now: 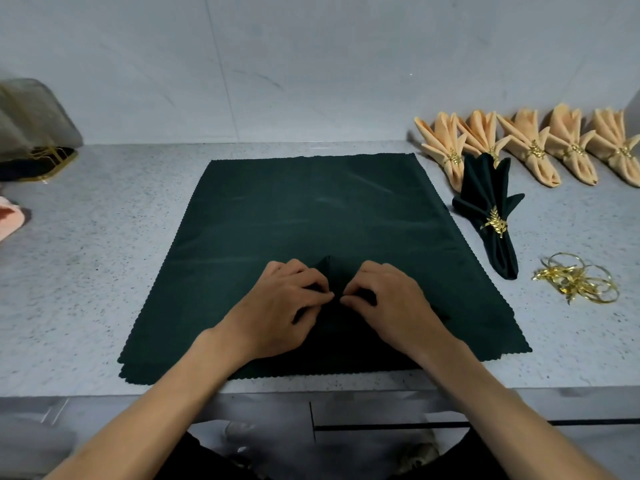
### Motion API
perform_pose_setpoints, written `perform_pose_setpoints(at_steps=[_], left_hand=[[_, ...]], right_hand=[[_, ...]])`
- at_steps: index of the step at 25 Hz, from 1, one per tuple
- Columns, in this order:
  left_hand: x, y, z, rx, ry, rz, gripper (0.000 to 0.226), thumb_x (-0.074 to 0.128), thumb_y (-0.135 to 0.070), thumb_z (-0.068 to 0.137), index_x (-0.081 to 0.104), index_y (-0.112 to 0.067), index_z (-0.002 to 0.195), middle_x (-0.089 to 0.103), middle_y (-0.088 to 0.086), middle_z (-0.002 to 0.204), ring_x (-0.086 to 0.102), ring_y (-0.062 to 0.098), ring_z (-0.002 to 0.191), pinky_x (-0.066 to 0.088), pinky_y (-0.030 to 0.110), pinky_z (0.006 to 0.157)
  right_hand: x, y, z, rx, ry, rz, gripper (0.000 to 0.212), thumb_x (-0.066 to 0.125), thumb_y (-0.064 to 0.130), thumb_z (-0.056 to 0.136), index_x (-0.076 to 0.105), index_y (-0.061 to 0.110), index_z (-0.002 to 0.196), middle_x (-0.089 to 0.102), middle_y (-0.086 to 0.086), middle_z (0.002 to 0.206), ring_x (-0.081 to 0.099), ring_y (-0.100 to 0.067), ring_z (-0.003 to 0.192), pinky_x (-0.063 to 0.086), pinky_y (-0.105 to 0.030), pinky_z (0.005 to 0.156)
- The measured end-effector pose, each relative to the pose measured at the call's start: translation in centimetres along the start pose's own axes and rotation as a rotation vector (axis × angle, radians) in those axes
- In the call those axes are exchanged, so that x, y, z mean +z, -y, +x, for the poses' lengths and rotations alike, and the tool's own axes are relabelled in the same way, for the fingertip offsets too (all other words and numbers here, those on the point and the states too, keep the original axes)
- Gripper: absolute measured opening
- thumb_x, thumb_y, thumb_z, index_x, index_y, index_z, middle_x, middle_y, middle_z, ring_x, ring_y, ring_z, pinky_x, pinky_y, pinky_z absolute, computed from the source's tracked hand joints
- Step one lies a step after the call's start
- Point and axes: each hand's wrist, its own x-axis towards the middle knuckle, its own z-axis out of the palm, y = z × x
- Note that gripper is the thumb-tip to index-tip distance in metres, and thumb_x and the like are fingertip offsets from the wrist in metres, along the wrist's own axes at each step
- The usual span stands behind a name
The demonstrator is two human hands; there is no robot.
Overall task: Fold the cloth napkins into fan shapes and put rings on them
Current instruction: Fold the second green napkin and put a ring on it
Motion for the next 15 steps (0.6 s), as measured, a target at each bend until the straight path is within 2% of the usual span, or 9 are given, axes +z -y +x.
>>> perform_pose_setpoints(at_steps=[3,5,9,12,15], left_hand=[[-1.6,0.4,-1.6,0.019,0.267,0.003,0.061,0.041,-0.048,0.089,0.043,-0.027,0.147,0.037,-0.014,0.145,0.027,0.008,0.135,0.014,0.033,0.115],[-1.7,0.4,-1.8,0.012,0.314,0.013,0.072,0.041,-0.057,0.087,0.032,-0.029,0.152,0.027,-0.015,0.151,0.018,0.005,0.14,0.004,0.032,0.118],[-0.9,-0.8,-1.6,-0.028,0.165,0.042,0.058,0.047,-0.047,0.084,0.057,-0.024,0.137,0.051,-0.011,0.136,0.045,0.008,0.125,0.017,0.031,0.112],[-0.8,-1.2,-1.2,-0.071,0.132,0.012,0.051,0.042,-0.046,0.088,0.063,-0.025,0.13,0.055,-0.014,0.128,0.049,0.005,0.117,0.021,0.033,0.111],[-1.5,-0.9,-0.8,-0.068,0.181,-0.012,0.055,0.036,-0.052,0.09,0.061,-0.028,0.132,0.052,-0.018,0.129,0.046,0.003,0.117,0.02,0.033,0.11]], right_hand=[[0.6,-0.5,-0.7,-0.04,-0.045,-0.012,0.012,0.07,0.032,0.087,0.069,0.022,0.081,0.055,0.014,0.084,0.046,-0.009,0.074,0.042,-0.026,0.069],[0.7,-0.7,-0.9,-0.071,-0.056,-0.011,0.016,0.067,0.032,0.089,0.069,0.02,0.078,0.054,0.013,0.084,0.045,-0.009,0.073,0.043,-0.027,0.069],[0.2,-0.8,-1.1,-0.069,-0.02,0.05,0.024,0.054,0.034,0.087,0.071,0.02,0.08,0.053,0.015,0.086,0.048,-0.01,0.077,0.044,-0.03,0.073],[0.0,-0.8,-1.1,-0.07,-0.005,0.074,0.023,0.054,0.034,0.087,0.072,0.021,0.082,0.054,0.016,0.087,0.049,-0.01,0.078,0.046,-0.03,0.074],[-0.1,-0.9,-1.1,-0.059,-0.001,0.08,0.016,0.059,0.03,0.087,0.072,0.021,0.082,0.054,0.015,0.087,0.049,-0.01,0.077,0.046,-0.03,0.074]])
